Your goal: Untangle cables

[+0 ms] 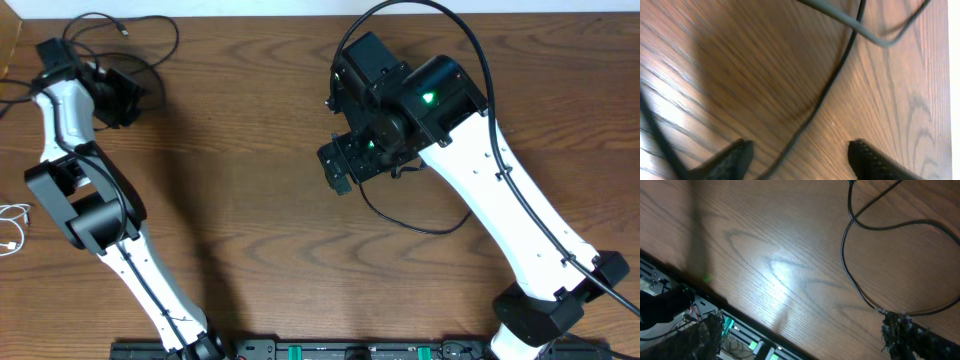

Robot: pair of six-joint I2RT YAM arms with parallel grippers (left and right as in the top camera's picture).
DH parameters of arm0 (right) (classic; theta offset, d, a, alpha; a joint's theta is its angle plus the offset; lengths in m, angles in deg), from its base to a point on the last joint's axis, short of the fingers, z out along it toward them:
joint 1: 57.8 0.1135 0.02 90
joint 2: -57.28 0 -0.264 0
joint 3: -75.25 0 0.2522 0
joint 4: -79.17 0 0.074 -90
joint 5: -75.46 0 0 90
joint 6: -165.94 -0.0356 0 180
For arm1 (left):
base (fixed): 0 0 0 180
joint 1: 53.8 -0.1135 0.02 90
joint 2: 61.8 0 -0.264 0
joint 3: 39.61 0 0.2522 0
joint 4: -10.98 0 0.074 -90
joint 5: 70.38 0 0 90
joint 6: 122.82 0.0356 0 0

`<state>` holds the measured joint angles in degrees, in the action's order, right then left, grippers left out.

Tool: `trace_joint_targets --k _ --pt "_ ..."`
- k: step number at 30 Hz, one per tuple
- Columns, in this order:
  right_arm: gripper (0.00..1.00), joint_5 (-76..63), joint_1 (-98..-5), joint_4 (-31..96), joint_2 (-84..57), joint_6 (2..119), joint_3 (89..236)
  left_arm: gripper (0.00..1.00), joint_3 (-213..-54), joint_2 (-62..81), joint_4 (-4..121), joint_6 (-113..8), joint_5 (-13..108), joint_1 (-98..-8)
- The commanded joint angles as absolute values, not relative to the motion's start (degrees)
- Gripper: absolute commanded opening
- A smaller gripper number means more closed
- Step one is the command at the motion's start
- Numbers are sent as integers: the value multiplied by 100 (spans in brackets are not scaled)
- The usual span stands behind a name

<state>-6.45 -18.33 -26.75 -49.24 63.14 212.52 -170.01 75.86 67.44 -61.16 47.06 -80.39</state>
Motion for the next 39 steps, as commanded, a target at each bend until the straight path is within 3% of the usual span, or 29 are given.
trace_joint_targets --k 1,9,15,19,25,31,39 --pt "99 -645 -1794 -2697 -4977 6264 21210 94 -16999 7440 6914 -5947 4798 -8072" --pt "99 -649 -1794 -2664 -4977 6270 21210 96 -17104 6376 7642 -5943 2846 -8098" --pt "99 -651 -1794 -2426 -4977 6266 21210 96 -17104 5182 8221 -6116 3749 -8063" --pt "99 -911 -1807 -2264 -4977 6006 21210 95 -17102 4813 9240 -6026 4618 -7847" --pt "99 -1938 -2050 -2290 -4977 5365 21210 94 -16949 4784 10451 -4848 4935 -6841" --pt "99 -1941 -2894 -2651 -4977 5368 21210 94 -16416 4793 10499 -4833 4116 -5821" --pt "99 -2216 -4478 -3121 -4977 5370 21083 95 -15559 4793 10215 -4830 3989 -4772"
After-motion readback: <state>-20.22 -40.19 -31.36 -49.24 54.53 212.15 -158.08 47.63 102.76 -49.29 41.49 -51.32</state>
